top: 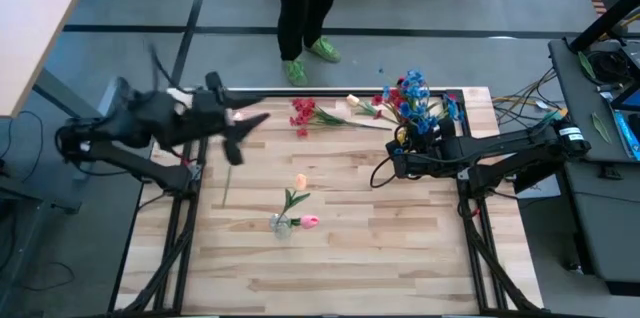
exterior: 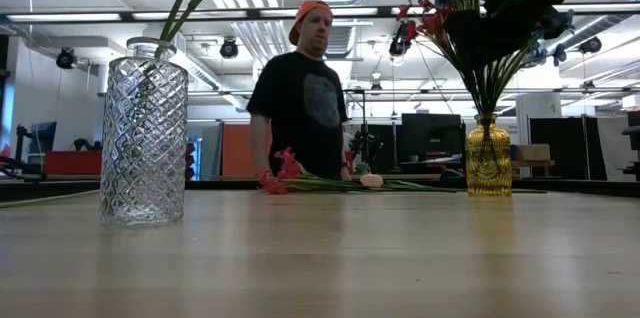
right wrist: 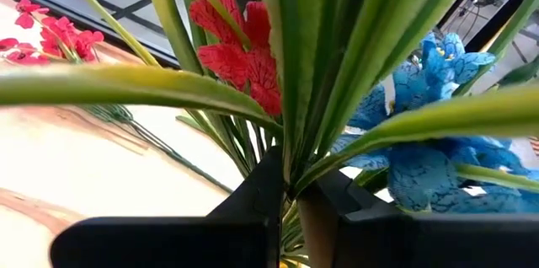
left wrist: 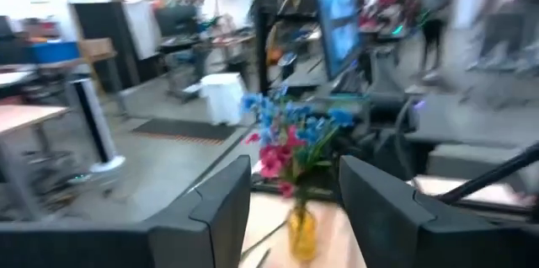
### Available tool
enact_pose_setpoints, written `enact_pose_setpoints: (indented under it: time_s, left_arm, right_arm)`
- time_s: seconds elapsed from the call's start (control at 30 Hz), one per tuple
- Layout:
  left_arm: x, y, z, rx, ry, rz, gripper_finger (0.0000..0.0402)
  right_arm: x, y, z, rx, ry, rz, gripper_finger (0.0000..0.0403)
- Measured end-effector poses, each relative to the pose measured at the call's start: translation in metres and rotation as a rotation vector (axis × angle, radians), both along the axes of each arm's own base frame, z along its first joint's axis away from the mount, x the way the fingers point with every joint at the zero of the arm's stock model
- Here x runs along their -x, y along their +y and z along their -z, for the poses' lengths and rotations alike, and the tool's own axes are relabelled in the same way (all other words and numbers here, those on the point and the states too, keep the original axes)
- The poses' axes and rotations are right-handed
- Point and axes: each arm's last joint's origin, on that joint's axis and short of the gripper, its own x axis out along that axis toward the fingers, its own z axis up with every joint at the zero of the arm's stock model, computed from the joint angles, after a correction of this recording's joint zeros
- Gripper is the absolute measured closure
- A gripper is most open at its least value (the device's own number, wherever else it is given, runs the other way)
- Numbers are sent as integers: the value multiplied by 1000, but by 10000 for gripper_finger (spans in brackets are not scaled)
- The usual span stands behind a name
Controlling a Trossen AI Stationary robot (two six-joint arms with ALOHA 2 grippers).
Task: Sort flowers into vase by color
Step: Put the blue flowers into the yellow vase
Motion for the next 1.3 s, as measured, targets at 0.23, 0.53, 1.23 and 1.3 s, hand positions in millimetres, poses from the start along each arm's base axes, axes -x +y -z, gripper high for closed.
enact_pose_setpoints:
  time_s: [0.23,0.53,1.23,1.3]
  left_arm:
    - [-51,-15,13,-117,146,-24,243]
    - [-51,-9,50,-217,267,7,255]
    - [-17,-4,84,-132,145,1,287]
    - [-18,-4,85,-133,150,1,287]
  right_arm:
    - [0,0,1,-20,2,-6,385]
    - [1,1,-1,-23,-4,-11,385]
    - [-4,1,-16,-3,25,-51,256]
    - [-5,2,-20,-1,24,-58,258]
